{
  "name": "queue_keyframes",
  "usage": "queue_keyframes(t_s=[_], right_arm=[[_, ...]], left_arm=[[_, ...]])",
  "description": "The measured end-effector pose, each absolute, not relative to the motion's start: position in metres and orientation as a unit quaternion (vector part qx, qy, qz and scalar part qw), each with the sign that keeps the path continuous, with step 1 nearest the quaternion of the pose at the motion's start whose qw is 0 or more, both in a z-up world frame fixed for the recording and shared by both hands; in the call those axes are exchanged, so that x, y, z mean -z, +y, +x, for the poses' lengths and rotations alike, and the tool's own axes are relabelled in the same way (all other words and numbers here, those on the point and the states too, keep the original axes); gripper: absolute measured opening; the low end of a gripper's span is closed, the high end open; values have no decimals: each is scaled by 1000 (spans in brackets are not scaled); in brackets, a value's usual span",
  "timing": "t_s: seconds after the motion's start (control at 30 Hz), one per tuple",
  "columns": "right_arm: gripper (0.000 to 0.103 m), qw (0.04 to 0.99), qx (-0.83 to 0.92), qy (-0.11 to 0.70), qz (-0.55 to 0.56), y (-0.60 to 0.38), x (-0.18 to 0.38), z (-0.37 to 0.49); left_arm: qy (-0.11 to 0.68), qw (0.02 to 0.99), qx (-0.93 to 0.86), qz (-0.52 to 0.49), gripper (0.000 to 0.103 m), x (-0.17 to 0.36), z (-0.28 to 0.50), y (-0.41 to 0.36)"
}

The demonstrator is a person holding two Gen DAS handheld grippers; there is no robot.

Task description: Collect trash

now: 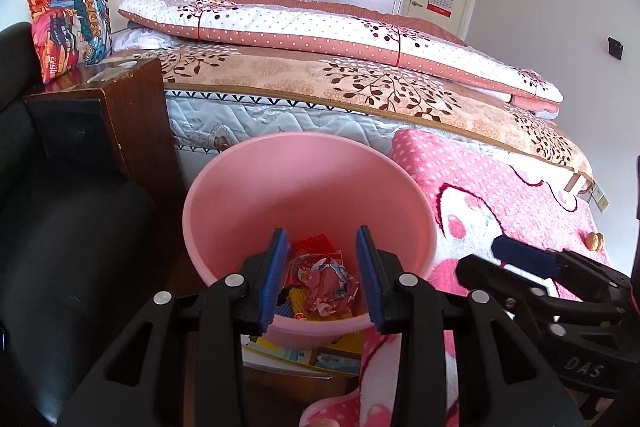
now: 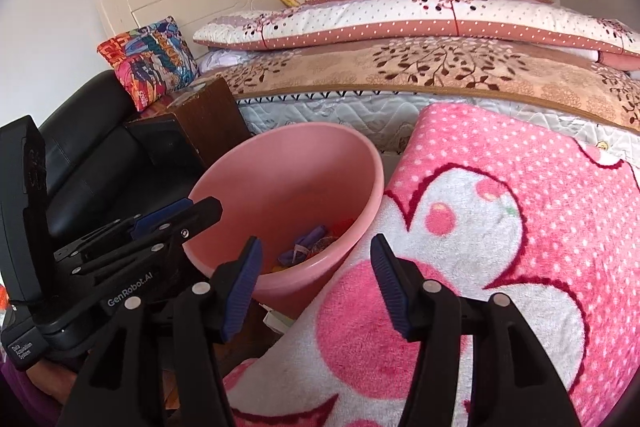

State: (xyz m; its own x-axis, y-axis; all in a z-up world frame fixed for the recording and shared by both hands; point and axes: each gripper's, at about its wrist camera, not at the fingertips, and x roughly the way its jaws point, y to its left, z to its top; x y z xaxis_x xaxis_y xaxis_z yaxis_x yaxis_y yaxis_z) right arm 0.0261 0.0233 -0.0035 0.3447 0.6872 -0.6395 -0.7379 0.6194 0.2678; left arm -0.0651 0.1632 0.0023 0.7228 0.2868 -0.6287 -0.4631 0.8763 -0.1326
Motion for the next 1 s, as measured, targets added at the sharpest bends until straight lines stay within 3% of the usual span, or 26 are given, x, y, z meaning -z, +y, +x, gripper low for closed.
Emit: queue_keyframes(t_s=[1.0], right_arm=[[63,870,-371,323,4,-58,-19,1]], left_arm=[[298,931,-176,-114,33,-23,-72,99]])
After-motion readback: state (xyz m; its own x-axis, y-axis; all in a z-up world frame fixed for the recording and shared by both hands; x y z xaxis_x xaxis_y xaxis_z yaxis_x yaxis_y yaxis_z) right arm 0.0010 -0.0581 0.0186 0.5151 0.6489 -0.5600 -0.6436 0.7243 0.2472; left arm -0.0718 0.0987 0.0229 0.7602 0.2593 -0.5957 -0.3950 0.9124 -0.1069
